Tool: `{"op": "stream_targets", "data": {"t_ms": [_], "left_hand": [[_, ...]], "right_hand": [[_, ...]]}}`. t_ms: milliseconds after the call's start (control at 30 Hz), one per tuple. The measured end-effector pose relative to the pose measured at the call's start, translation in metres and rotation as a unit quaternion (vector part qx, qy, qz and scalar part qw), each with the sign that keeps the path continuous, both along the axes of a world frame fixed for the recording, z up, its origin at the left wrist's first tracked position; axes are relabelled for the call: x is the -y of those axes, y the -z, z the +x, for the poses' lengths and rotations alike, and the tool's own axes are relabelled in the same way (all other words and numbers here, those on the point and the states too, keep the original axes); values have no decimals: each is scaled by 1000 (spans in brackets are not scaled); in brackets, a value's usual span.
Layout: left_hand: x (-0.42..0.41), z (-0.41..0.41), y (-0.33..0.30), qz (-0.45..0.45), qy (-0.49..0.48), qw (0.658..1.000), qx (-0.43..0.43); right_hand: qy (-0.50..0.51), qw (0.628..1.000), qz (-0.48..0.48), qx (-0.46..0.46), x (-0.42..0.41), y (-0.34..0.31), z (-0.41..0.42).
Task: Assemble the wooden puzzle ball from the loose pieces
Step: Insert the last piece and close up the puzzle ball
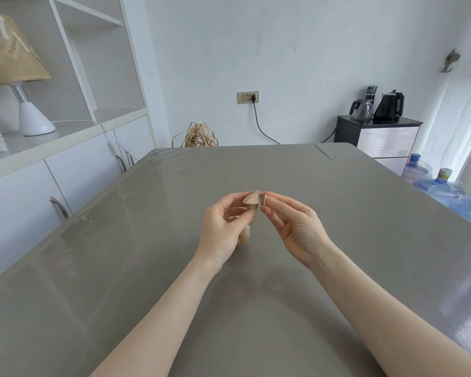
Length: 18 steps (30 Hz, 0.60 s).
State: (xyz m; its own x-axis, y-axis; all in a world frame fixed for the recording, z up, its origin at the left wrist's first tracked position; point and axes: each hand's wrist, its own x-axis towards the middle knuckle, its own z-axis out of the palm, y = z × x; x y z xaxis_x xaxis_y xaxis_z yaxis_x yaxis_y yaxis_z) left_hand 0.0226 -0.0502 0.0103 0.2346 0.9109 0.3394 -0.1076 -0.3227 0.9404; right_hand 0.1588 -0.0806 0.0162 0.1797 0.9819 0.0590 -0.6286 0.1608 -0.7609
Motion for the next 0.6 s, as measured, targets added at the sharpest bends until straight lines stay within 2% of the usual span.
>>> {"op": "stream_targets", "data": {"t_ms": [600], "left_hand": [[1, -4, -4, 25, 0, 999, -29]], "right_hand": [[-8, 1000, 6, 28, 1, 0, 0]]}}
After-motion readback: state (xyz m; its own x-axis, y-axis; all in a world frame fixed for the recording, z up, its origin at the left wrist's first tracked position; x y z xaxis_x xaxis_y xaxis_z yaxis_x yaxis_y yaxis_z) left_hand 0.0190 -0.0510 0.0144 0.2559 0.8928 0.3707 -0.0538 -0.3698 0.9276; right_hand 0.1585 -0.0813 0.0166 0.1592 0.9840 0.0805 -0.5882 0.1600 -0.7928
